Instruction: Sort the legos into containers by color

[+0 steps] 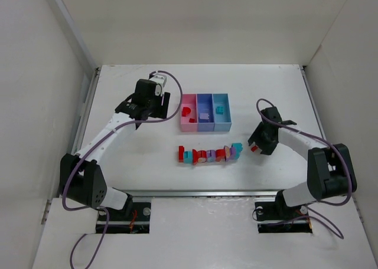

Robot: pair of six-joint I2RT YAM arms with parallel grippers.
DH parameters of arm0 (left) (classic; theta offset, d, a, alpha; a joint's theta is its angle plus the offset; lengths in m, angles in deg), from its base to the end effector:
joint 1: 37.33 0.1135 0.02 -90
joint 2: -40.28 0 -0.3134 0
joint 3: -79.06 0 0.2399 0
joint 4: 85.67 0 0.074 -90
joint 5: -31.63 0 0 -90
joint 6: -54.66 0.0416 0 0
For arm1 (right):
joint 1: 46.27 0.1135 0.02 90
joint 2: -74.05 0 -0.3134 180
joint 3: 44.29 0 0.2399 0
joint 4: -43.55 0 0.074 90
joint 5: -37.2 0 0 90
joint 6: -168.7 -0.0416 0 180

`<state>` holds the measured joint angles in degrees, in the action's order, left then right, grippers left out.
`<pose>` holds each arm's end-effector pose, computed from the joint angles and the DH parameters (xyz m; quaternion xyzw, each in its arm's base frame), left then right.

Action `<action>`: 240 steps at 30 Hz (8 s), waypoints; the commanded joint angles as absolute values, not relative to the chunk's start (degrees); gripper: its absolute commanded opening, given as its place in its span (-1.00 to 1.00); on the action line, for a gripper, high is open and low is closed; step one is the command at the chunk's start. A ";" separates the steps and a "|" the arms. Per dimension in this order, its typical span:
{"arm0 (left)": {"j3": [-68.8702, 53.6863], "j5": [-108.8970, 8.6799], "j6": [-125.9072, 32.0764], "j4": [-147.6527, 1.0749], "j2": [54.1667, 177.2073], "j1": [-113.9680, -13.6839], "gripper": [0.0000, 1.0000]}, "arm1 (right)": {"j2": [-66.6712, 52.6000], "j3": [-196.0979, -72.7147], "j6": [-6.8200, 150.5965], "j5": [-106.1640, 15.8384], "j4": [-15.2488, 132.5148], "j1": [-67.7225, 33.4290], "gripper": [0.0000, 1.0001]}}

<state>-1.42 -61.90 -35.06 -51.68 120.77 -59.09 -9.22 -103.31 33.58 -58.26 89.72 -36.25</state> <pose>0.2832 -0.1103 0.3580 0.1545 0.8690 -0.0607 0.4661 0.2377 0.0380 0.2175 0.3045 0.9361 0.0370 0.1723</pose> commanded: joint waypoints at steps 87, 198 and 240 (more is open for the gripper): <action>-14.44 -31.56 3.25 -49.47 147.86 -91.29 0.79 | 1.00 -119.68 60.86 -47.09 77.99 -32.12 0.87; 11.75 -40.88 -2.56 -52.20 115.25 -81.18 -1.00 | -7.08 -118.98 70.09 5.21 77.02 -38.63 -1.00; -9.69 -32.71 -7.91 -53.61 122.63 -84.70 1.00 | -4.70 -122.23 57.79 -5.96 71.22 -28.53 -1.00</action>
<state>-8.68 -34.10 -6.34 -54.98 122.80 -84.50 -5.39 -119.44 59.57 -5.17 75.12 -29.54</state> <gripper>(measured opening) 0.997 0.446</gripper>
